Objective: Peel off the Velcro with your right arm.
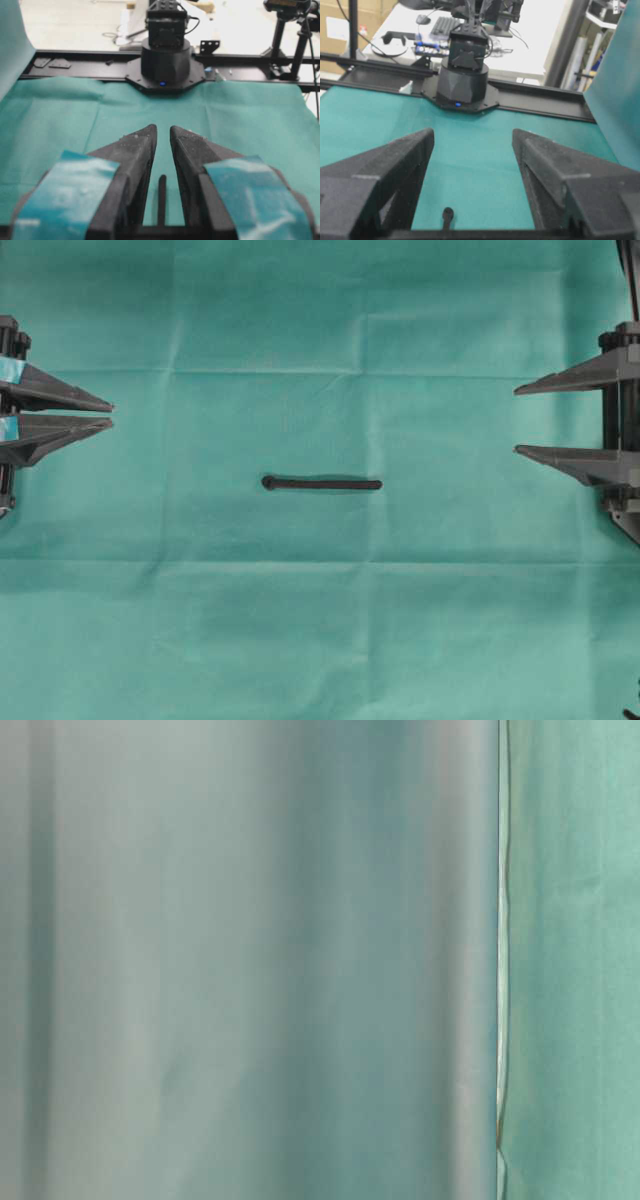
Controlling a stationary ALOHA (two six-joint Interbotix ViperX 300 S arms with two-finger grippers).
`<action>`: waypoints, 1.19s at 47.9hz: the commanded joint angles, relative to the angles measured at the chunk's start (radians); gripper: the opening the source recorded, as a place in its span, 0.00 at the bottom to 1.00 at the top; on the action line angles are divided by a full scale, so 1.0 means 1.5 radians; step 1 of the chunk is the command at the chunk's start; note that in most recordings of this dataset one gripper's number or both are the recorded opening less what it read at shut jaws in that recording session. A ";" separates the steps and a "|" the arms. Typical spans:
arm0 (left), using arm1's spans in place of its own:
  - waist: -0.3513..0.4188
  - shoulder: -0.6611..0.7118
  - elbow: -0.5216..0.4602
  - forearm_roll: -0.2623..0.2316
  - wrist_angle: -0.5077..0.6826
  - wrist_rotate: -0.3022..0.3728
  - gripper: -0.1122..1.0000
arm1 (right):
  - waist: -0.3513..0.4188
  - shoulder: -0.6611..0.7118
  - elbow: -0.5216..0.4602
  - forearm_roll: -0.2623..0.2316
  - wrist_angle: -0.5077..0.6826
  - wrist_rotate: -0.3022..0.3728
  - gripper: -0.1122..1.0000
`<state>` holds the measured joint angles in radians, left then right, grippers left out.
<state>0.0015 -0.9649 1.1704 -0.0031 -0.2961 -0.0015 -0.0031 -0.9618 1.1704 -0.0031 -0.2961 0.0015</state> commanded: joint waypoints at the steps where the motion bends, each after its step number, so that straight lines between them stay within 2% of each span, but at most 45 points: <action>1: 0.000 0.002 0.015 -0.013 -0.014 -0.003 0.32 | -0.001 0.002 0.004 0.004 -0.004 0.002 0.32; 3: 0.000 0.001 0.022 -0.014 -0.019 -0.005 0.29 | -0.001 0.002 0.017 0.003 -0.006 0.004 0.30; 8: 0.000 0.000 0.043 -0.013 -0.039 -0.015 0.13 | -0.003 0.001 0.044 0.004 -0.016 0.010 0.12; 12: 0.000 0.001 0.054 -0.013 -0.053 -0.019 0.10 | -0.003 0.000 0.063 0.003 -0.027 0.015 0.05; 29: -0.013 0.019 0.069 -0.013 -0.060 -0.025 0.10 | -0.003 -0.019 0.103 0.001 -0.036 0.016 0.04; 37: -0.021 0.054 0.074 -0.013 -0.093 -0.027 0.11 | -0.003 -0.017 0.120 0.002 -0.036 0.021 0.05; 39: -0.020 0.063 0.075 -0.013 -0.102 -0.027 0.14 | -0.003 -0.018 0.123 0.001 -0.036 0.027 0.06; 41: -0.021 0.074 0.074 -0.013 -0.112 -0.027 0.20 | -0.003 -0.018 0.127 0.001 -0.036 0.035 0.07; 44: -0.020 0.088 0.072 -0.013 -0.115 -0.027 0.33 | -0.003 -0.018 0.131 0.001 -0.036 0.045 0.12; 49: -0.021 0.117 0.065 -0.013 -0.119 -0.027 0.59 | -0.003 -0.018 0.136 -0.004 -0.036 0.058 0.26; 55: -0.021 0.170 0.042 -0.013 -0.125 -0.027 0.54 | -0.003 -0.019 0.139 -0.006 -0.036 0.063 0.54; 57: -0.021 0.187 0.031 -0.013 -0.129 -0.027 0.54 | -0.003 -0.019 0.139 -0.006 -0.036 0.063 0.59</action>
<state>-0.0276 -0.7256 1.2625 -0.0215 -0.4725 -0.0414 -0.0061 -0.9940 1.3913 -0.0123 -0.3421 0.0951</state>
